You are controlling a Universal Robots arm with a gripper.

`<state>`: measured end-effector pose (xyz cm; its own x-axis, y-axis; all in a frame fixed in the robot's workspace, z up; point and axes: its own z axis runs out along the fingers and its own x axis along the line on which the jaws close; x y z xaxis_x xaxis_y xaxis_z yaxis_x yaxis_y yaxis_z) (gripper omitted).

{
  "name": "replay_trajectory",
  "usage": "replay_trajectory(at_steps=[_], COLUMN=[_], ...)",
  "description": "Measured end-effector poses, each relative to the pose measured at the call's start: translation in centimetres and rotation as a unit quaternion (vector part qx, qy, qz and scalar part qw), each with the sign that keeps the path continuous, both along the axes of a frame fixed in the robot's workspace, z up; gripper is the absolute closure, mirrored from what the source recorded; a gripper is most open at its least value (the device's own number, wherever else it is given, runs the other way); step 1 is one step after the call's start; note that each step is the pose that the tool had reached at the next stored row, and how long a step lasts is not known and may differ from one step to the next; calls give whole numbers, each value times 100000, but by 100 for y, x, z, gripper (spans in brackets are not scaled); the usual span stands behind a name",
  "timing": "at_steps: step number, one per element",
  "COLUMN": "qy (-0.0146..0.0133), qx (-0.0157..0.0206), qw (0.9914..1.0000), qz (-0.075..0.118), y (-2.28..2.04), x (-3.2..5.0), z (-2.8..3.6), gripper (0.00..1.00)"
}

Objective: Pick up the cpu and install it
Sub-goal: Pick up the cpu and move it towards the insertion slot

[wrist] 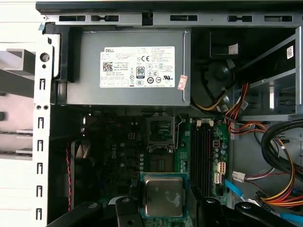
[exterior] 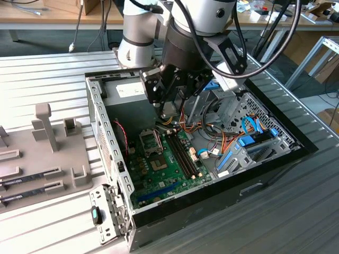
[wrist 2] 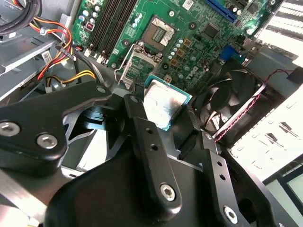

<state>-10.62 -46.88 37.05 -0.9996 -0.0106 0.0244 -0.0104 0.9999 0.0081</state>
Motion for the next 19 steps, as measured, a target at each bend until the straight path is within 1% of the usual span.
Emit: replay_trajectory(at_steps=[2,9,19], qy=[2,4,3], qx=[-3,-7,-6], qw=[100000,100000,100000], qz=[-3,-2,-3], y=[-17,-45,-93], x=[1,4,11], z=[-16,-49,-120], gripper=[53,53,53])
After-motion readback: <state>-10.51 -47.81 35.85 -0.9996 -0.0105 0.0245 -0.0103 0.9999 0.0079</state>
